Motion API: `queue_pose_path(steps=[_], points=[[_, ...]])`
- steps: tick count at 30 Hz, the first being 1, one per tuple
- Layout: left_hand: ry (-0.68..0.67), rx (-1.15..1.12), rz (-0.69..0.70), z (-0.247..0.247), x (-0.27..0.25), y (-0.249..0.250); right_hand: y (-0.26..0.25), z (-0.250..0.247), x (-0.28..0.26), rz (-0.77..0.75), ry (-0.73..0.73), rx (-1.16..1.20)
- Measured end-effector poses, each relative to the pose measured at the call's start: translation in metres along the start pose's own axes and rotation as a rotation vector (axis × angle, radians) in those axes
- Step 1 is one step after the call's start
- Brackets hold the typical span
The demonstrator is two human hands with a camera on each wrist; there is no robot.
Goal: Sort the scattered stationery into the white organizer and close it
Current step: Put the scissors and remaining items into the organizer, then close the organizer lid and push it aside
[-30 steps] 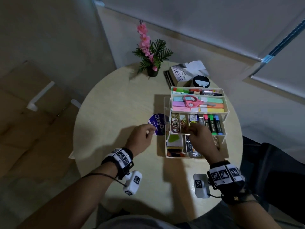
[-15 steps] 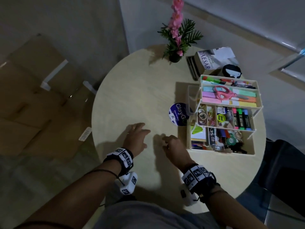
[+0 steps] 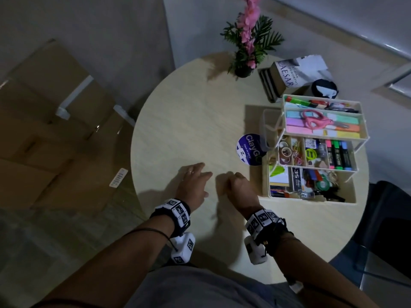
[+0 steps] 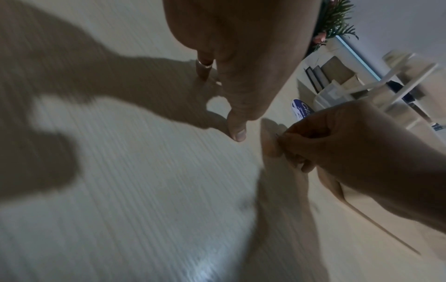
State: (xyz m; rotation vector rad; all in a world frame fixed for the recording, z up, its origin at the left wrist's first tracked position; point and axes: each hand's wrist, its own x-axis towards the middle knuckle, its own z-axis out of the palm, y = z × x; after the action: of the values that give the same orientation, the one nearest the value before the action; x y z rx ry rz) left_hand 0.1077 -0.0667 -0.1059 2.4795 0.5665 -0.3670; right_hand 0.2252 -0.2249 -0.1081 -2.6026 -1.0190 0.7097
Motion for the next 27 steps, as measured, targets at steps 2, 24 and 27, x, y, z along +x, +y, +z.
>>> queue_pose_path(steps=[2,24,27], points=[[-0.001,0.005,-0.006,0.0,0.0,0.001,-0.001,0.001,0.005,0.055,-0.028,-0.001],[0.069,-0.251,-0.095,-0.014,0.058,0.06,0.085,-0.136,-0.043,0.083,0.563,0.325],[0.077,-0.46,-0.05,-0.031,0.097,0.098,0.117,-0.15,-0.036,0.138,0.542,0.305]])
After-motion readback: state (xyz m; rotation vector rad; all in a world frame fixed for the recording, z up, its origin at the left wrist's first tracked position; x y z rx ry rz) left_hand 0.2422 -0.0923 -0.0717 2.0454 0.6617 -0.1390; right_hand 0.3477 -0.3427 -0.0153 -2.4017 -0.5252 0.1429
